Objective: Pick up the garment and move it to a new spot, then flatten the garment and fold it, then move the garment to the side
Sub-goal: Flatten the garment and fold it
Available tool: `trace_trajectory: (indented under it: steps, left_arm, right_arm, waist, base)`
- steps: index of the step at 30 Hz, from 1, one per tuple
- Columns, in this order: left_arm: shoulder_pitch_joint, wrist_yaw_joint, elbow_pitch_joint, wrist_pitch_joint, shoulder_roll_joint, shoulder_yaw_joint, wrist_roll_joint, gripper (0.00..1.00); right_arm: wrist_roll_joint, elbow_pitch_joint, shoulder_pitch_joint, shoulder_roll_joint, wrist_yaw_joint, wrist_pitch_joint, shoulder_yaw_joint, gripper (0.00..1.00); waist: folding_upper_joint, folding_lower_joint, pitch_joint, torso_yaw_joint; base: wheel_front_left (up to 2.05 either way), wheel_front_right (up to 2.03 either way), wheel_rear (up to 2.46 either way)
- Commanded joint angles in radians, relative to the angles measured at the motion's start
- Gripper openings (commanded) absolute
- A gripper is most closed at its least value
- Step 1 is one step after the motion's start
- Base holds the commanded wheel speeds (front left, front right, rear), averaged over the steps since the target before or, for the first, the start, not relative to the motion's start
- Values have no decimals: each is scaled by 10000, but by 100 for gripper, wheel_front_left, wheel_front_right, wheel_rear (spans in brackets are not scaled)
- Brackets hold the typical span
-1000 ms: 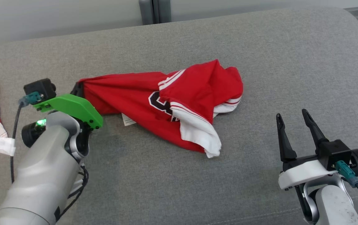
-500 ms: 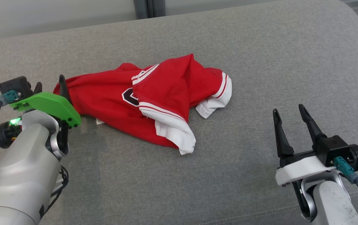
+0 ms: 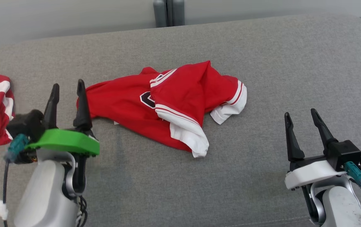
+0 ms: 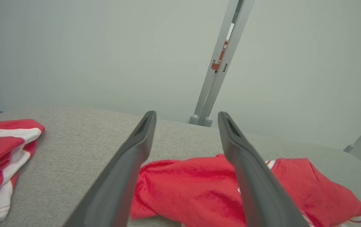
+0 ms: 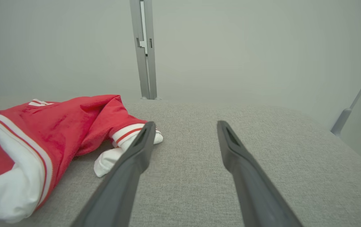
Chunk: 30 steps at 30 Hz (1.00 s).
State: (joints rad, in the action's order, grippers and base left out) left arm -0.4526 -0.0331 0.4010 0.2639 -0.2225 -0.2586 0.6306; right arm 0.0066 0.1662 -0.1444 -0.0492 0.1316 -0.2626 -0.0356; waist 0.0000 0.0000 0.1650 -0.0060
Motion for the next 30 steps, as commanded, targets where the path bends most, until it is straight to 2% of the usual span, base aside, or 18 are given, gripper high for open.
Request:
trace_trajectory:
  steps: [1,4,8,14,21,24,26,30]
  left_arm:
    - [575,221,-371,-1,167,249,-500,100]
    - [1540,698,-1189,2,691,982,-1450,100]
    - [2481,1120,-1569,4,1150,1595,-2411,100]
    - [3324,1378,-1699,3,1541,2369,-3005,100]
    - [3322,1558,-1635,3,1685,2561,-3260,100]
    - [3147,1586,-1589,4,1707,2553,-3355,100]
    - [3056,1608,-1576,4,1709,2526,-3400,100]
    - [2811,1635,-1499,4,1716,2339,-3303,100]
  right_arm:
    - [-16,-23,179,-22,-16,-32,-11,100]
    - [-63,-38,231,-24,-18,-6,15,100]
    - [-95,-33,395,-22,-16,35,15,100]
    - [-163,-50,528,-24,-18,117,105,100]
    - [-153,-112,413,-25,-16,205,162,100]
    - [-3,-157,-10,-78,-13,406,887,100]
    - [268,-28,-519,-161,-13,950,1695,100]
    - [730,892,-1988,-249,-16,2786,3393,100]
  waist:
    - [0,0,-191,176]
    - [0,0,-348,281]
    - [0,0,-518,423]
    - [0,0,-675,616]
    - [0,0,-621,944]
    - [0,0,-546,986]
    - [0,0,-465,960]
    - [0,0,-284,988]
  base:
    - [0,0,0]
    - [0,0,0]
    - [0,0,0]
    - [0,0,0]
    - [0,0,0]
    - [0,0,0]
    - [0,0,0]
    - [0,0,0]
